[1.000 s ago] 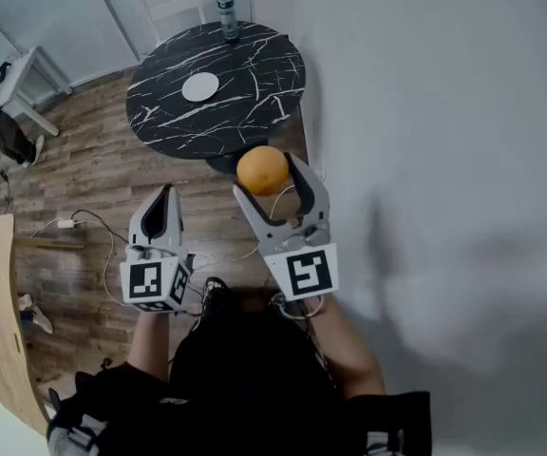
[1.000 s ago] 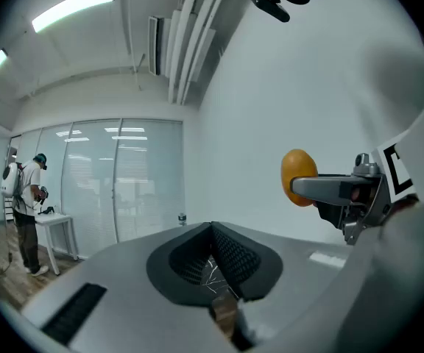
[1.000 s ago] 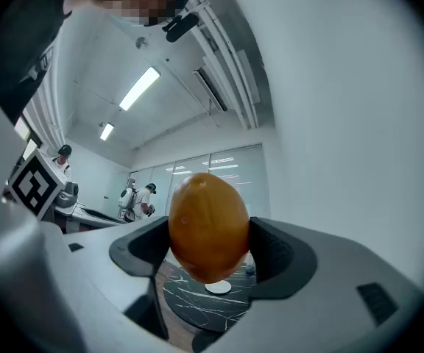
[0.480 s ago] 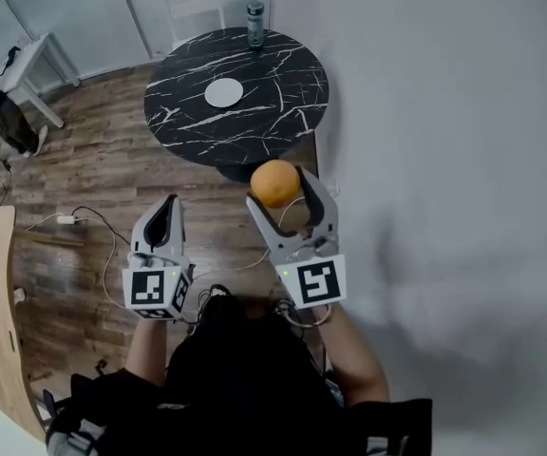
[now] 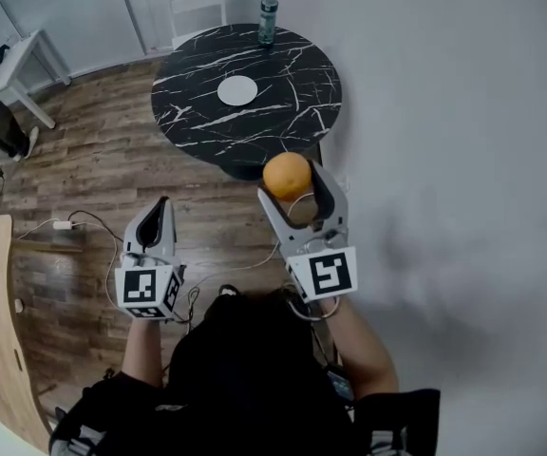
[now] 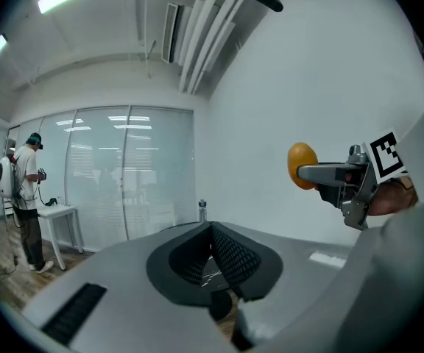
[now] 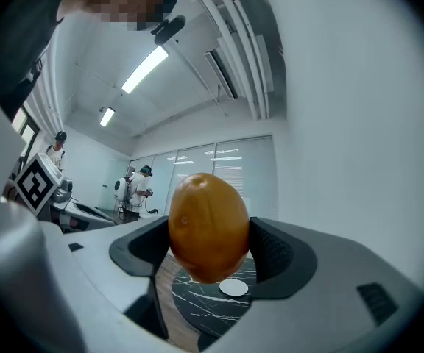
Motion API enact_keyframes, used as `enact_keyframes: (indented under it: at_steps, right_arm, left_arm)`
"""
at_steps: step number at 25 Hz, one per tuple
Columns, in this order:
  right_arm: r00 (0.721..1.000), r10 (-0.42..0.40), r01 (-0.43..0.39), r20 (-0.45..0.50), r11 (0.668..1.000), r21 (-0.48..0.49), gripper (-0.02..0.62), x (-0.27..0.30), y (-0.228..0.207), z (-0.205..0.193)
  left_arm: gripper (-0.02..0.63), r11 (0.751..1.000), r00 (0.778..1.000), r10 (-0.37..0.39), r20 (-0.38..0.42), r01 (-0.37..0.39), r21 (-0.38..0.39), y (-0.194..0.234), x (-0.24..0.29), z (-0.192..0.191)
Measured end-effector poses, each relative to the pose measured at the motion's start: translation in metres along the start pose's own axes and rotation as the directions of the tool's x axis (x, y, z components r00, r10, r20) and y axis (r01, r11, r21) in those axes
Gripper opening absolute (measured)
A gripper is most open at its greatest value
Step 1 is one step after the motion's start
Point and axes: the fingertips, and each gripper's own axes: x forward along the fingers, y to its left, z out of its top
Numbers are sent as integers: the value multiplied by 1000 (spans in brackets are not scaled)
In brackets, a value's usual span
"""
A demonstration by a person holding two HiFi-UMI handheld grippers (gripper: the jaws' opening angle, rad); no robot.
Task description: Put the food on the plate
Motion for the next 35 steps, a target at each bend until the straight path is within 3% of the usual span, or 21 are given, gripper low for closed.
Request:
enact_keyframes:
  at_steps: [8, 17, 29, 35]
  right_arm:
    - [999, -19, 18, -33, 999, -26, 328, 19, 11, -9]
    - [998, -20, 18, -52, 999, -39, 328, 62, -10, -30]
    - [995, -19, 19, -96, 1000, 2, 328, 144, -86, -65]
    - [988, 28, -37, -151, 998, -56, 328, 184, -131, -91]
  left_arm:
    - [0, 998, 998, -55, 5, 55, -21, 9, 18, -7]
    - [0, 998, 998, -59, -8, 58, -31, 30, 58, -12]
    - [0, 994, 992, -105, -69, 103, -20, 33, 175, -7]
    - [0, 993, 987, -116, -112, 114, -23, 23, 247, -9]
